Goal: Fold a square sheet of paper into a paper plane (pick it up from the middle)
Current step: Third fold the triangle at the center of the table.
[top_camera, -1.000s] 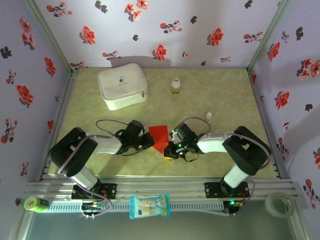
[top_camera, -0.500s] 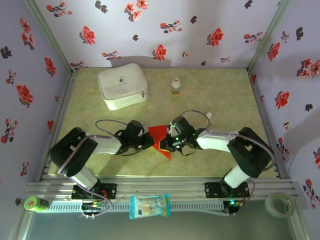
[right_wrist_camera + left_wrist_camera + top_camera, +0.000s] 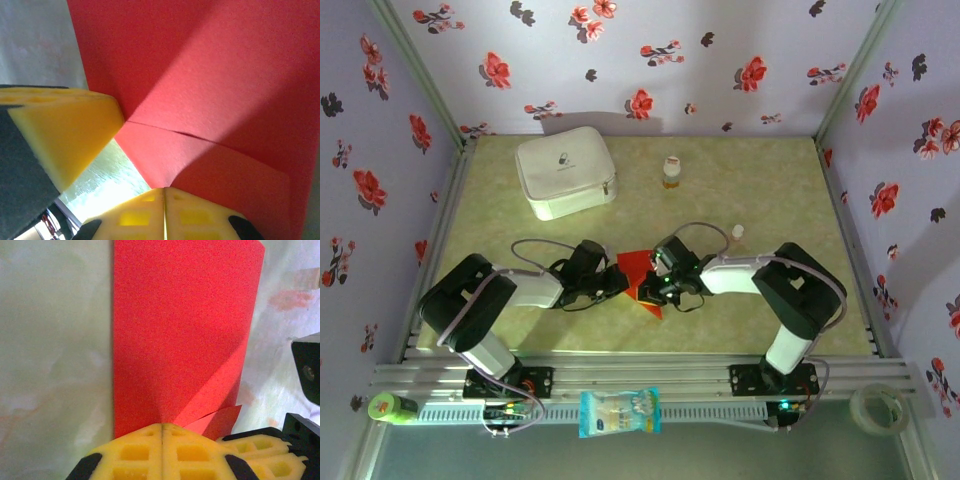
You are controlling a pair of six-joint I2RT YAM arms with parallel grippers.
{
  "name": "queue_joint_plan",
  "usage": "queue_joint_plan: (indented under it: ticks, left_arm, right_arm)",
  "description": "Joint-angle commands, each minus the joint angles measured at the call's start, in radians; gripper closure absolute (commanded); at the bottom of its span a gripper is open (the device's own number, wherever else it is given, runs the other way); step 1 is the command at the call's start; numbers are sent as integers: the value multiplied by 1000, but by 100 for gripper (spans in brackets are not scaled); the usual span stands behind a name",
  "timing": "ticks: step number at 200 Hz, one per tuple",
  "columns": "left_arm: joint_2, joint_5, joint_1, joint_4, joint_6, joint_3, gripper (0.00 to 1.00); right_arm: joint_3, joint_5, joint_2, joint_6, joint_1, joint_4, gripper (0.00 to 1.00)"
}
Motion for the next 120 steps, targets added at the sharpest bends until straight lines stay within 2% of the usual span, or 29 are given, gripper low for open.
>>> queue_joint_plan:
  ticks: [1, 37, 80, 120]
  left_arm:
    - [45, -38, 10, -82, 26, -19, 100]
    - [48, -37, 10, -90, 32, -16, 100]
    - [46, -35, 10, -89, 28, -15, 100]
    - [38, -35, 10, -96, 31, -13, 100]
  right_arm:
    - [-46, 28, -53, -10, 7, -48, 90]
    - [-32, -18, -89, -7, 9, -1, 92]
    - [24, -55, 10, -5, 19, 35, 94]
    - [20, 15, 73, -11, 28, -48, 95]
